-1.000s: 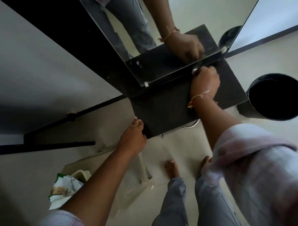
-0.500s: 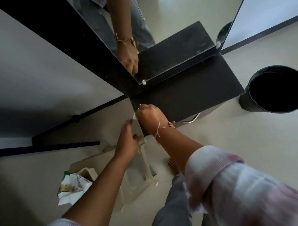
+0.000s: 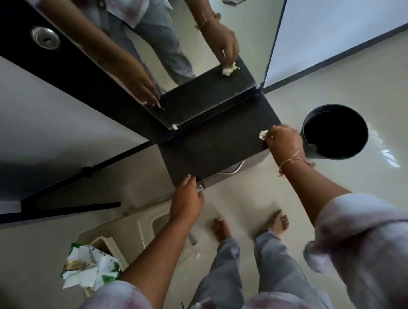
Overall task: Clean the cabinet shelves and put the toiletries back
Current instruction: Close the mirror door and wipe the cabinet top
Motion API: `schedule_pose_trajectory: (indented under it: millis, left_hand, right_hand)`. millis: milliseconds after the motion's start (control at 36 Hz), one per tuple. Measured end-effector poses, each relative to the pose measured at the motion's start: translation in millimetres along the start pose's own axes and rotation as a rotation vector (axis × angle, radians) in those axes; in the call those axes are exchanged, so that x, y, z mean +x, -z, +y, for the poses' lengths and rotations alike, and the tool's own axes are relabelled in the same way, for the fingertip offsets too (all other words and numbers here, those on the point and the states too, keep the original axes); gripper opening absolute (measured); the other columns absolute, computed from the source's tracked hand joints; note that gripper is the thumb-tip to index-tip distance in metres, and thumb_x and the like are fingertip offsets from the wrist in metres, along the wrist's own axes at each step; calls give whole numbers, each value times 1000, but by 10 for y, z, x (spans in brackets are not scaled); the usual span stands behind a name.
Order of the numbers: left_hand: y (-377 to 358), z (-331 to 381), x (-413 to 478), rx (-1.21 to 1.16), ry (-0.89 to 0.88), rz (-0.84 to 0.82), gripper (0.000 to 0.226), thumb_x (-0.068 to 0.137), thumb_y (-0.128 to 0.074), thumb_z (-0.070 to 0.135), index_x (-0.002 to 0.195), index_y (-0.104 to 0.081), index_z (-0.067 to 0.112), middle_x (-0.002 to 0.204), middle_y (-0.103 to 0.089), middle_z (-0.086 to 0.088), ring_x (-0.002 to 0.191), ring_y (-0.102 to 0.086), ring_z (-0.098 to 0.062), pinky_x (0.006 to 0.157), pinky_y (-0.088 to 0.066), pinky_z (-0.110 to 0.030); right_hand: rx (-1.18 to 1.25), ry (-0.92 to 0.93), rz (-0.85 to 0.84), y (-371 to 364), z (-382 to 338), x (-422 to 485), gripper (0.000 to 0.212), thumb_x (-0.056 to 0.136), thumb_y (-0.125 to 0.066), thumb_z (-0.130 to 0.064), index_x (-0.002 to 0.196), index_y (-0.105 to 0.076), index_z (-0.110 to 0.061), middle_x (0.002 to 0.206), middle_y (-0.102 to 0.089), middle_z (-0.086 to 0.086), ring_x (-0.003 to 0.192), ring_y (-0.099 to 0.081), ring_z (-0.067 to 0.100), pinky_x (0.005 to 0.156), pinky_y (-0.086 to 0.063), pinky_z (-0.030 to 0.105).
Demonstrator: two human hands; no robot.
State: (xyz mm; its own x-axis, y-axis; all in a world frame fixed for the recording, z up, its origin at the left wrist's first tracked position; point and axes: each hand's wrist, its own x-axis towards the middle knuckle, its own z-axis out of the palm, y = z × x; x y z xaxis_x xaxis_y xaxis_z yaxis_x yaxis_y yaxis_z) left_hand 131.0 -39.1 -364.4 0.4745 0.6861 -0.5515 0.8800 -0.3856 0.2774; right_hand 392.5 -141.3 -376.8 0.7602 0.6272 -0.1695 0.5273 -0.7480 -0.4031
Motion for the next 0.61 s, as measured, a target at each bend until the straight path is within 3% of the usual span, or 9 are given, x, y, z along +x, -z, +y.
schedule_pose_trajectory:
  millis: [111, 194, 278, 361, 444, 611]
  left_hand:
    - [7, 347, -42, -64, -81, 90, 36, 92, -58, 20, 128, -57, 14, 127, -58, -7, 117, -55, -24, 95, -46, -35]
    - [-8, 786, -107, -89, -139, 99, 8, 91, -62, 23, 95, -66, 17, 96, -69, -4, 92, -63, -23, 76, -48, -31]
    - [-74, 1287, -190, -60, -217, 82, 15, 92, -61, 28, 82, -64, 17, 85, -70, -5, 82, -64, -25, 65, -43, -30]
    - [-213, 1806, -228, 22, -295, 40, 18, 97, -52, 28, 93, -65, 16, 93, -70, -10, 91, -62, -31, 66, -38, -33]
    - [-412, 2336, -221, 0, -356, -25, 20, 97, -48, 20, 109, -64, 16, 107, -69, -13, 102, -61, -36, 79, -45, -39]
    - [-723, 3367, -86, -8, -461, -166, 55, 92, -58, 18, 143, -39, 12, 145, -45, -11, 132, -43, -26, 106, -34, -31]
  right_hand:
    - [11, -185, -32, 213, 204, 27, 18, 91, -60, -17, 95, -74, -7, 89, -66, 13, 78, -62, 30, 66, -47, 29]
    - [140, -361, -47, 371, 465, -101, 19, 91, -64, -26, 93, -75, -10, 87, -71, 12, 81, -65, 29, 73, -50, 30]
    - [299, -471, -79, 454, 836, -302, 25, 88, -68, -34, 82, -74, -11, 79, -69, 6, 82, -64, 26, 72, -46, 26]
    - [374, -578, -112, 515, 1260, -509, 27, 84, -69, -41, 74, -73, -15, 71, -68, 1, 82, -65, 23, 69, -40, 24]
    - [464, -671, -127, 646, 1671, -629, 29, 81, -71, -43, 75, -74, -15, 69, -71, 1, 80, -68, 21, 73, -48, 28]
    - [579, -748, 25, 956, 2361, -461, 33, 74, -72, -51, 71, -74, -19, 68, -71, 0, 77, -69, 19, 80, -55, 35]
